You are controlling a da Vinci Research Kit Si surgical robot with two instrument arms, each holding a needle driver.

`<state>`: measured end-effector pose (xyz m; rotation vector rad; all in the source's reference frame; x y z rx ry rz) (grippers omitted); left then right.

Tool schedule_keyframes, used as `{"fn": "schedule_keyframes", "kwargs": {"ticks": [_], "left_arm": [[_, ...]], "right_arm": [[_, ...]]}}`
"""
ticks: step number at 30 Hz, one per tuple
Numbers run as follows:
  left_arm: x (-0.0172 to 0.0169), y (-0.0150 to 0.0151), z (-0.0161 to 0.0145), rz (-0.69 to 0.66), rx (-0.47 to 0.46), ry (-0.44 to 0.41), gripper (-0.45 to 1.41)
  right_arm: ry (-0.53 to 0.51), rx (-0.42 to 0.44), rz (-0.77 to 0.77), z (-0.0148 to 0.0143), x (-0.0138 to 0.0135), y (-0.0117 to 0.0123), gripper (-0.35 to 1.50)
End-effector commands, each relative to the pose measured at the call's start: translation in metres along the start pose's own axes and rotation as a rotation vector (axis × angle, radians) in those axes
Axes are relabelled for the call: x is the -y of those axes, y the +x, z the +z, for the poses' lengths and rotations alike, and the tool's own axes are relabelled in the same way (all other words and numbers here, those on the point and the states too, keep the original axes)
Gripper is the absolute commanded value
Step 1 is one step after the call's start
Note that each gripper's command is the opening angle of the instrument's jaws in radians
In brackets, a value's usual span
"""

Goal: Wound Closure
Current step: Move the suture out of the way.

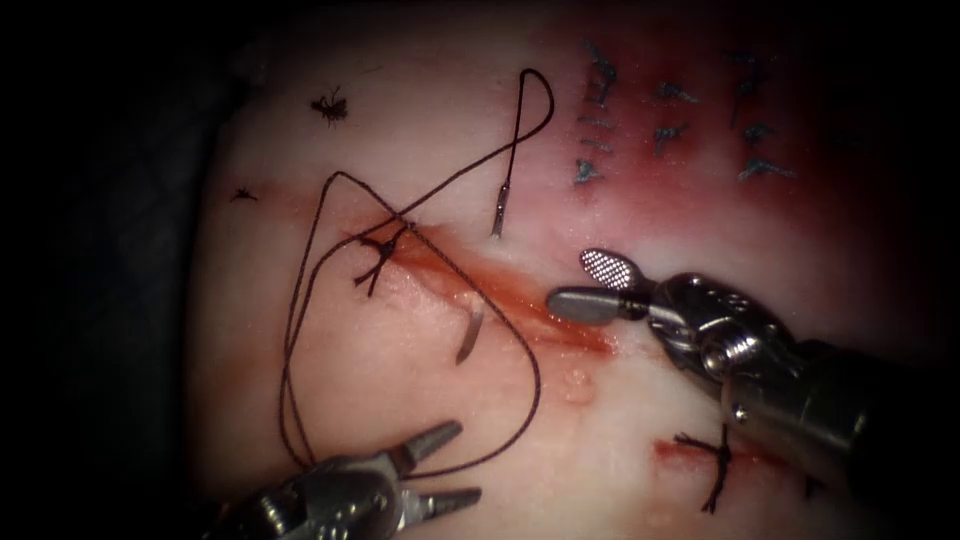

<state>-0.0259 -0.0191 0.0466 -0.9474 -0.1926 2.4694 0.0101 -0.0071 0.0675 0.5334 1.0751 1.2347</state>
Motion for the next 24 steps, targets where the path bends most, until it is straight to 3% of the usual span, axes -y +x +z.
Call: {"fn": "schedule_keyframes", "kwargs": {"ticks": [1, 7, 8, 9, 10, 13, 15, 16, 21, 24], "left_arm": [[0.0000, 0.0001, 0.0013, -0.014, 0.018, 0.000, 0.72], [0.0000, 0.0003, 0.0025, -0.025, 0.016, -0.001, 0.70], [0.0003, 0.0005, 0.0030, -0.030, 0.012, -0.004, 0.60], [0.0007, 0.0005, 0.0033, -0.031, -0.006, -0.034, 0.26], [0.0010, 0.0004, 0.0030, -0.030, -0.032, -0.079, -0.35], [0.0014, 0.0005, 0.0011, -0.025, -0.047, -0.109, -0.35], [0.0019, 0.0009, -0.0018, -0.035, -0.121, -0.098, -0.35], [0.0019, 0.0009, -0.0018, -0.035, -0.121, -0.098, -0.35], [0.0031, 0.0006, -0.0092, -0.032, -0.152, -0.028, -0.35], [0.0035, 0.0001, -0.0112, -0.029, -0.163, -0.020, -0.35]], "right_arm": [[0.001, -0.001, 0.002, 0.0007, 0.0000, 0.0001, 1.03], [-0.001, -0.001, -0.009, 0.0008, 0.0000, 0.0002, 0.99], [-0.002, -0.002, -0.008, 0.0009, 0.0001, 0.0002, 0.98], [-0.003, -0.002, -0.014, 0.0010, 0.0002, 0.0001, 0.93], [-0.003, -0.003, -0.014, 0.0010, 0.0002, 0.0001, 0.93], [-0.009, -0.004, -0.014, 0.0010, 0.0001, 0.0001, 0.88], [-0.010, -0.005, -0.014, 0.0011, 0.0000, 0.0002, 0.81], [-0.010, -0.005, -0.014, 0.0011, 0.0000, 0.0002, 0.81], [-0.015, -0.008, -0.016, 0.0013, 0.0000, 0.0000, 0.74], [-0.016, -0.006, -0.017, 0.0013, 0.0000, -0.0001, 0.73]]}}
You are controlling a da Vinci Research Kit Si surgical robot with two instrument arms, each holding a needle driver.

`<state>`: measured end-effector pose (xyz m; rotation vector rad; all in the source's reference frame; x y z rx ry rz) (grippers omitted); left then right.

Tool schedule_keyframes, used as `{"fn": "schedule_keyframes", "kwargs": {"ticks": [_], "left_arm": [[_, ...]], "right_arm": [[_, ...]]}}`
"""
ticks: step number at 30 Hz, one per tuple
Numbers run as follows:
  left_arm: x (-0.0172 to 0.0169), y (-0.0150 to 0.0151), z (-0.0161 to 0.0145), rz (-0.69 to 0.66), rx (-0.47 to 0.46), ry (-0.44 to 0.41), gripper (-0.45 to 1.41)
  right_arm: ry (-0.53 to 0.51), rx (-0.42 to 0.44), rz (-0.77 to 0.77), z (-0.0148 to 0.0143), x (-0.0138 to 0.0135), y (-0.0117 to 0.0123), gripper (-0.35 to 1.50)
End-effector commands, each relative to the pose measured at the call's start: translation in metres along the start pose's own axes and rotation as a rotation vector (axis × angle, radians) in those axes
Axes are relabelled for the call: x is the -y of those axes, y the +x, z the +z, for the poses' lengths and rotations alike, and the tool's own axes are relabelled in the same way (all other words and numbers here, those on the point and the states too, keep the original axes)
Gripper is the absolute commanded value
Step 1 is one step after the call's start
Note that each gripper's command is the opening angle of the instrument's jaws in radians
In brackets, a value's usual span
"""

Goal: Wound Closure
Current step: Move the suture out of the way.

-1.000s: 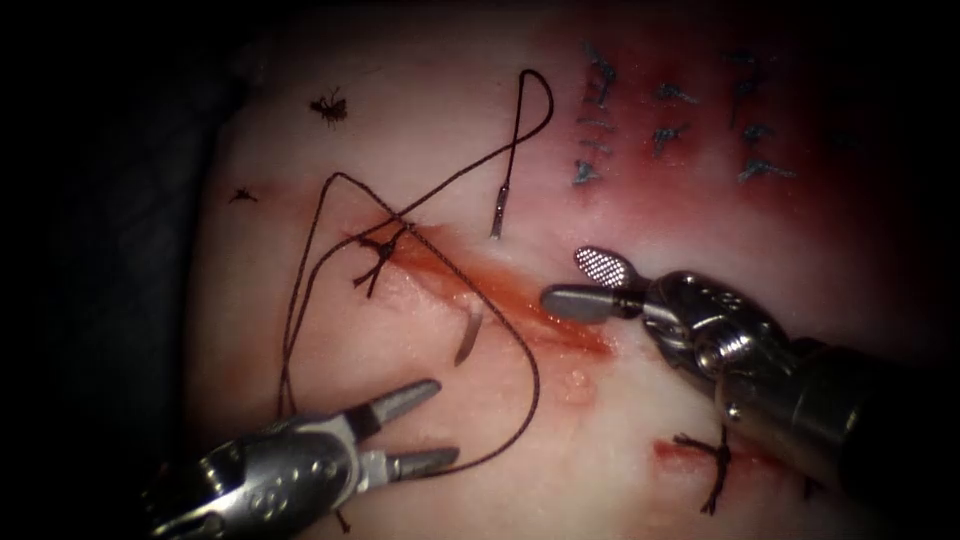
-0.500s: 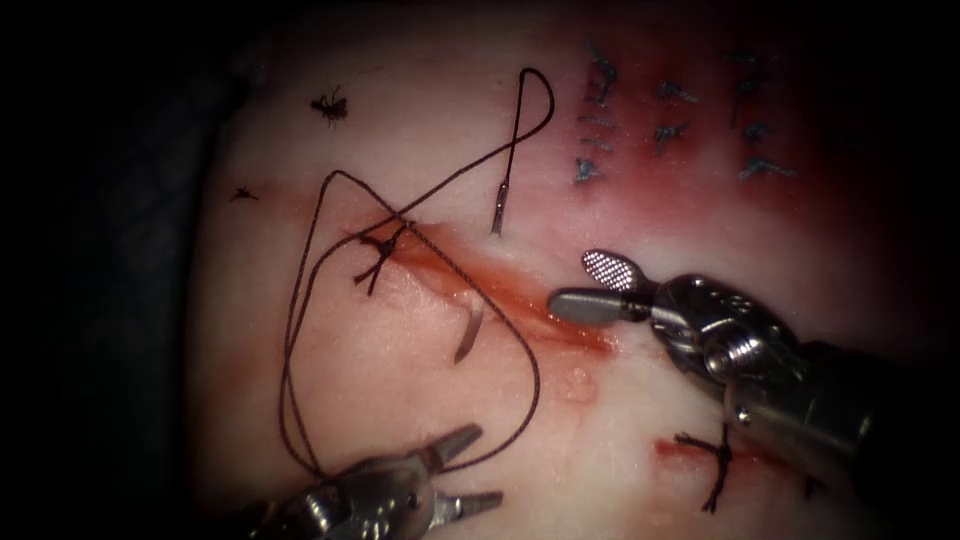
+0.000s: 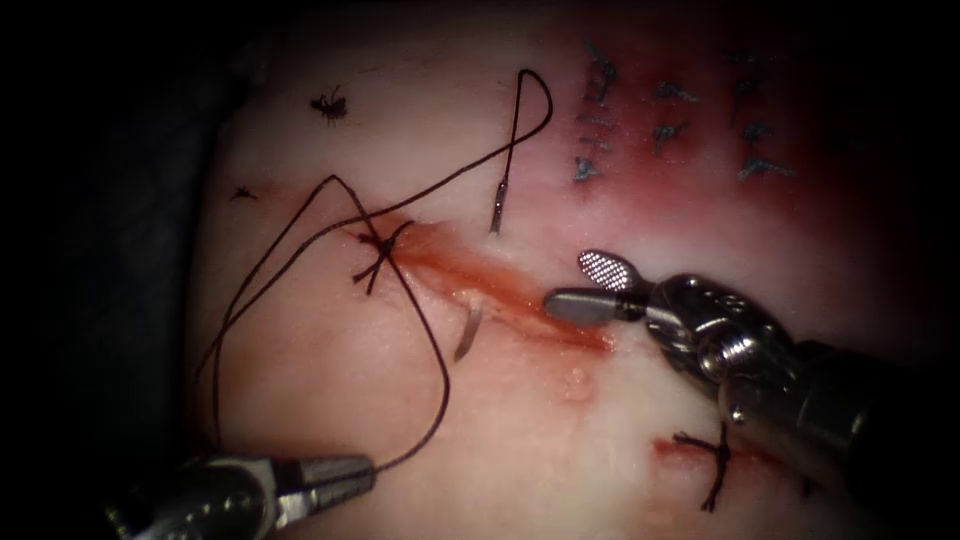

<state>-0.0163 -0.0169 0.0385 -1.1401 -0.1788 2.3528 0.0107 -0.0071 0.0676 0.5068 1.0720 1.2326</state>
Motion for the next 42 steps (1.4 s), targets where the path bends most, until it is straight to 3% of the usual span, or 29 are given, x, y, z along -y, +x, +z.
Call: {"fn": "schedule_keyframes", "kwargs": {"ticks": [1, 2, 9, 10, 11, 14, 17, 19, 20, 22, 25, 35, 36, 38, 42], "left_arm": [[0.0006, -0.0001, -0.0007, 0.010, -0.017, 0.006, -0.35], [0.0010, -0.0005, -0.0024, 0.008, -0.041, 0.006, -0.35], [0.0035, -0.0025, -0.0052, 0.116, -0.023, 0.039, -0.35], [0.0049, -0.0036, -0.0051, 0.135, 0.009, 0.080, -0.01], [0.0061, -0.0048, -0.0047, 0.146, 0.037, 0.118, 0.11], [0.0073, -0.0062, -0.0037, 0.154, 0.046, 0.136, 0.12], [0.0094, -0.0095, -0.0001, 0.174, 0.051, 0.171, 0.17], [0.0109, -0.0117, 0.0029, 0.187, 0.051, 0.189, 0.46], [0.0109, -0.0117, 0.0029, 0.187, 0.051, 0.189, 0.46], [0.0119, -0.0129, 0.0044, 0.156, 0.040, 0.201, 0.70], [0.0125, -0.0142, 0.0050, 0.085, -0.014, 0.143, 0.78], [0.0087, -0.0125, -0.0042, -0.009, -0.126, -0.130, 0.79], [0.0087, -0.0125, -0.0042, -0.009, -0.126, -0.130, 0.79], [0.0082, -0.0132, -0.0080, 0.007, -0.092, -0.158, 0.79], [0.0084, -0.0133, -0.0096, 0.002, -0.078, -0.156, 0.79]], "right_arm": [[0.000, 0.004, -0.002, 0.0008, -0.0002, 0.0000, 0.67], [-0.001, 0.004, -0.002, 0.0009, -0.0002, 0.0000, 0.66], [-0.003, 0.009, -0.002, 0.0009, 0.0000, -0.0001, 0.64], [-0.004, 0.009, -0.007, 0.0010, 0.0000, -0.0001, 0.64], [-0.004, 0.008, -0.007, 0.0010, 0.0000, -0.0001, 0.64], [-0.005, 0.008, -0.007, 0.0011, 0.0001, -0.0001, 0.64], [-0.005, 0.007, -0.012, 0.0012, 0.0002, -0.0002, 0.64], [-0.005, 0.008, -0.017, 0.0011, 0.0003, -0.0001, 0.64], [-0.005, 0.008, -0.017, 0.0011, 0.0003, -0.0001, 0.64], [-0.005, 0.008, -0.017, 0.0011, 0.0004, -0.0002, 0.64], [-0.004, 0.008, -0.017, 0.0010, 0.0005, -0.0002, 0.66], [-0.008, 0.014, -0.028, 0.0011, 0.0003, -0.0001, 0.66], [-0.008, 0.014, -0.028, 0.0011, 0.0003, -0.0001, 0.66], [-0.007, 0.018, -0.035, 0.0010, 0.0004, -0.0002, 0.66], [-0.005, 0.020, -0.057, 0.0008, 0.0005, -0.0001, 0.71]]}}
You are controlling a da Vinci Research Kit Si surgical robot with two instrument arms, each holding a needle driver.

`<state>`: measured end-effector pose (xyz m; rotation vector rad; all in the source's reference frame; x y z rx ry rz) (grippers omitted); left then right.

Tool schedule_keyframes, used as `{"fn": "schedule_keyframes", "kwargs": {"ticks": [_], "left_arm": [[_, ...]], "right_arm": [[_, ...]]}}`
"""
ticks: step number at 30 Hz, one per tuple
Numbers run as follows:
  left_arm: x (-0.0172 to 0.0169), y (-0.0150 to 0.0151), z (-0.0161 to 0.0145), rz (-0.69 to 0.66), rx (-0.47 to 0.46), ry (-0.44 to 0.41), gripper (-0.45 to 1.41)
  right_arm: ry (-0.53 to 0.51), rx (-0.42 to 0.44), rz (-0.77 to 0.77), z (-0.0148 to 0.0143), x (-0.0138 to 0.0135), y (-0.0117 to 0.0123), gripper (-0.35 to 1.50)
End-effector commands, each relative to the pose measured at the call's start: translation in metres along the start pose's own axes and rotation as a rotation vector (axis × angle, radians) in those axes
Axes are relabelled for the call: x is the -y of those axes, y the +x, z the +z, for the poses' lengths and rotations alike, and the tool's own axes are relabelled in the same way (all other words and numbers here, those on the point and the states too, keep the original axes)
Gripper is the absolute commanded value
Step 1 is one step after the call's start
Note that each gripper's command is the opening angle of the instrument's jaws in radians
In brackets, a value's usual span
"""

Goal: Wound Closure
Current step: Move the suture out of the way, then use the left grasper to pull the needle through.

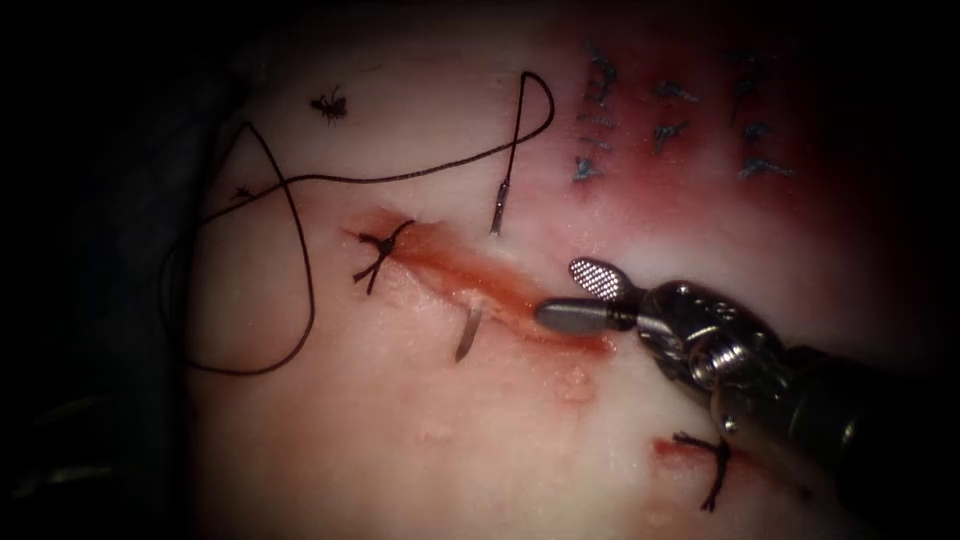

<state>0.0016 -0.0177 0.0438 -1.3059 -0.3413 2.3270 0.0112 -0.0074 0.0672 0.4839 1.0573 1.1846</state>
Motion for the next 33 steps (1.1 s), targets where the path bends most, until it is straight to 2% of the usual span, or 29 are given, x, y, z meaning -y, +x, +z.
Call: {"fn": "schedule_keyframes", "kwargs": {"ticks": [1, 5, 7, 8, 10, 11, 12, 13, 14, 16, 20, 22, 25, 33], "left_arm": [[0.0003, 0.0002, 0.0007, -0.001, -0.012, 0.011, 0.79], [-0.0008, 0.0031, 0.0020, 0.026, -0.062, 0.067, 0.79], [-0.0022, 0.0067, 0.0053, 0.100, -0.134, 0.054, 0.75], [-0.0022, 0.0067, 0.0053, 0.100, -0.134, 0.054, 0.75], [-0.0028, 0.0085, 0.0075, 0.160, -0.150, 0.054, 0.74], [-0.0029, 0.0099, 0.0095, 0.219, -0.162, 0.053, 0.74], [-0.0029, 0.0099, 0.0095, 0.219, -0.162, 0.053, 0.74], [-0.0028, 0.0105, 0.0105, 0.247, -0.168, 0.058, 0.74], [-0.0025, 0.0115, 0.0129, 0.293, -0.188, 0.062, 0.74], [-0.0017, 0.0123, 0.0168, 0.367, -0.244, 0.032, 0.72], [-0.0004, 0.0120, 0.0199, 0.403, -0.286, 0.007, 0.71], [-0.0002, 0.0118, 0.0203, 0.409, -0.290, -0.003, 0.71], [0.0019, 0.0098, 0.0221, 0.443, -0.305, -0.056, 0.71], [0.0045, 0.0070, 0.0249, 0.481, -0.346, -0.092, 0.71]], "right_arm": [[0.001, 0.003, -0.025, 0.0005, -0.0002, 0.0001, 0.69], [-0.001, 0.005, -0.234, 0.0003, 0.0000, 0.0003, 0.49], [-0.011, 0.016, -0.417, 0.0000, 0.0004, 0.0013, 0.66], [-0.011, 0.016, -0.417, 0.0000, 0.0004, 0.0013, 0.66], [-0.014, 0.023, -0.455, -0.0003, 0.0007, 0.0020, 0.69], [0.012, 0.028, -0.478, -0.0006, 0.0010, 0.0030, 0.91], [0.012, 0.028, -0.478, -0.0006, 0.0010, 0.0030, 0.91], [0.028, 0.027, -0.496, -0.0006, 0.0011, 0.0035, 1.04], [0.035, 0.031, -0.526, -0.0008, 0.0014, 0.0044, 1.28], [0.043, 0.032, -0.577, -0.0014, 0.0021, 0.0054, 1.43], [0.064, 0.002, -0.605, -0.0020, 0.0028, 0.0053, 1.43], [0.069, -0.008, -0.611, -0.0022, 0.0029, 0.0052, 1.43], [0.073, -0.034, -0.631, -0.0027, 0.0031, 0.0051, 1.41], [0.069, -0.041, -0.638, -0.0024, 0.0030, 0.0050, 1.41]]}}
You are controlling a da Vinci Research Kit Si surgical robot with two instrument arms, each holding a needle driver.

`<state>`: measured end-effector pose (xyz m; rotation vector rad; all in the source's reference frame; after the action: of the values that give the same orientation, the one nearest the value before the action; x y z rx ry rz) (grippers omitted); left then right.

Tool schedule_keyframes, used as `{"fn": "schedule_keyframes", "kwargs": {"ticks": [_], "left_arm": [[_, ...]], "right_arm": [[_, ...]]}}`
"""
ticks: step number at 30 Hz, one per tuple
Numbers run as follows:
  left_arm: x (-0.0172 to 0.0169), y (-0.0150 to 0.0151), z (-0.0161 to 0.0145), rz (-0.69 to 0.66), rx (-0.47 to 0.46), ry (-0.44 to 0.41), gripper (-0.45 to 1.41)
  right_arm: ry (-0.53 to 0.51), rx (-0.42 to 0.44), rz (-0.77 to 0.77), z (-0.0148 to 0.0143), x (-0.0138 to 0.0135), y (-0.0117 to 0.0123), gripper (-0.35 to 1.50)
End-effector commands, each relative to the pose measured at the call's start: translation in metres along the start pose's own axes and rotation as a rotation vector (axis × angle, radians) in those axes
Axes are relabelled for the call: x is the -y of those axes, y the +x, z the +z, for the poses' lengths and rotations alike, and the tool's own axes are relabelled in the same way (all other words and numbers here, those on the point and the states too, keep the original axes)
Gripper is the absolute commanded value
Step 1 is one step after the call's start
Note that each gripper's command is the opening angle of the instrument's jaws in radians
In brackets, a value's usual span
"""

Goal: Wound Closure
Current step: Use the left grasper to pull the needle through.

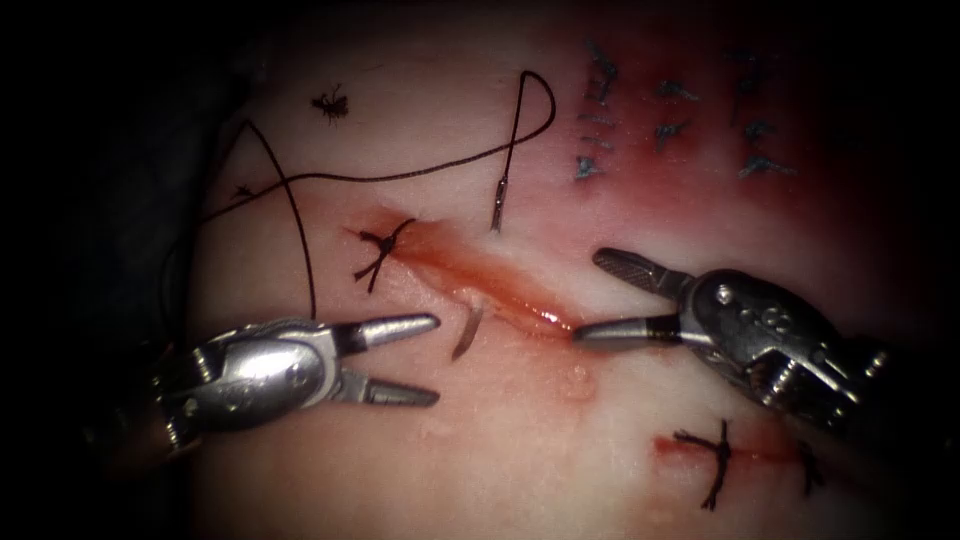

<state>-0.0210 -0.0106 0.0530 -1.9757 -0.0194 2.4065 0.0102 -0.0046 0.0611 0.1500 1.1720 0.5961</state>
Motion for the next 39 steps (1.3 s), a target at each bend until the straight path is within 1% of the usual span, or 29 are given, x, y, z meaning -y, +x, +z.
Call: {"fn": "schedule_keyframes", "kwargs": {"ticks": [1, 8, 10, 12, 13, 20, 21, 22, 23, 24, 25, 27, 30, 34, 36, 37, 38, 39], "left_arm": [[0.0003, -0.0006, 0.0008, -0.002, -0.005, -0.002, 0.71], [0.0010, -0.0020, 0.0016, 0.010, -0.008, -0.008, 0.70], [0.0011, -0.0030, 0.0024, 0.005, 0.008, -0.019, 0.69], [0.0010, -0.0032, 0.0026, 0.001, 0.011, -0.020, 0.69], [0.0008, -0.0037, 0.0034, -0.004, 0.020, -0.025, 0.68], [0.0007, -0.0038, 0.0044, 0.002, 0.019, -0.030, 0.66], [0.0010, -0.0041, 0.0044, -0.005, 0.027, -0.049, 0.55], [0.0012, -0.0043, 0.0044, -0.018, 0.058, -0.062, 0.36], [0.0012, -0.0043, 0.0044, -0.018, 0.058, -0.062, 0.36], [0.0013, -0.0044, 0.0043, -0.032, 0.089, -0.077, 0.09], [0.0018, -0.0048, 0.0043, -0.043, 0.143, -0.127, -0.35], [0.0021, -0.0050, 0.0043, -0.068, 0.157, -0.144, -0.35], [0.0022, -0.0049, 0.0043, -0.082, 0.136, -0.149, -0.35], [0.0025, -0.0044, 0.0042, -0.164, 0.111, -0.165, -0.35], [0.0025, -0.0040, 0.0040, -0.241, 0.101, -0.173, -0.35], [0.0025, -0.0040, 0.0040, -0.241, 0.101, -0.173, -0.35], [0.0023, -0.0034, 0.0037, -0.354, 0.074, -0.202, -0.35], [0.0022, -0.0031, 0.0036, -0.401, 0.070, -0.208, -0.35]], "right_arm": [[0.000, -0.002, -0.001, 0.0008, -0.0002, -0.0002, 1.41], [0.000, -0.005, -0.007, 0.0008, 0.0001, -0.0007, 1.40], [0.001, -0.006, -0.010, 0.0008, 0.0002, -0.0008, 1.40], [0.001, -0.006, -0.010, 0.0008, 0.0002, -0.0008, 1.40], [0.001, -0.006, -0.011, 0.0008, 0.0003, -0.0009, 1.40], [0.001, -0.007, -0.012, 0.0008, 0.0004, -0.0010, 1.38], [0.001, -0.007, -0.013, 0.0008, 0.0004, -0.0011, 1.38], [0.001, -0.007, -0.013, 0.0008, 0.0004, -0.0011, 1.38], [0.001, -0.007, -0.013, 0.0008, 0.0004, -0.0011, 1.38], [0.001, -0.007, -0.013, 0.0008, 0.0005, -0.0011, 1.38], [0.001, -0.008, -0.014, 0.0008, 0.0005, -0.0011, 1.36], [0.001, -0.008, -0.015, 0.0008, 0.0006, -0.0012, 1.36], [0.001, -0.009, -0.017, 0.0009, 0.0006, -0.0013, 1.35], [0.001, -0.009, -0.018, 0.0009, 0.0007, -0.0015, 1.35], [0.000, -0.010, -0.019, 0.0010, 0.0007, -0.0015, 1.33], [0.000, -0.010, -0.019, 0.0010, 0.0007, -0.0015, 1.33], [0.000, -0.010, -0.019, 0.0010, 0.0008, -0.0015, 1.33], [0.000, -0.010, -0.025, 0.0010, 0.0008, -0.0015, 1.33]]}}
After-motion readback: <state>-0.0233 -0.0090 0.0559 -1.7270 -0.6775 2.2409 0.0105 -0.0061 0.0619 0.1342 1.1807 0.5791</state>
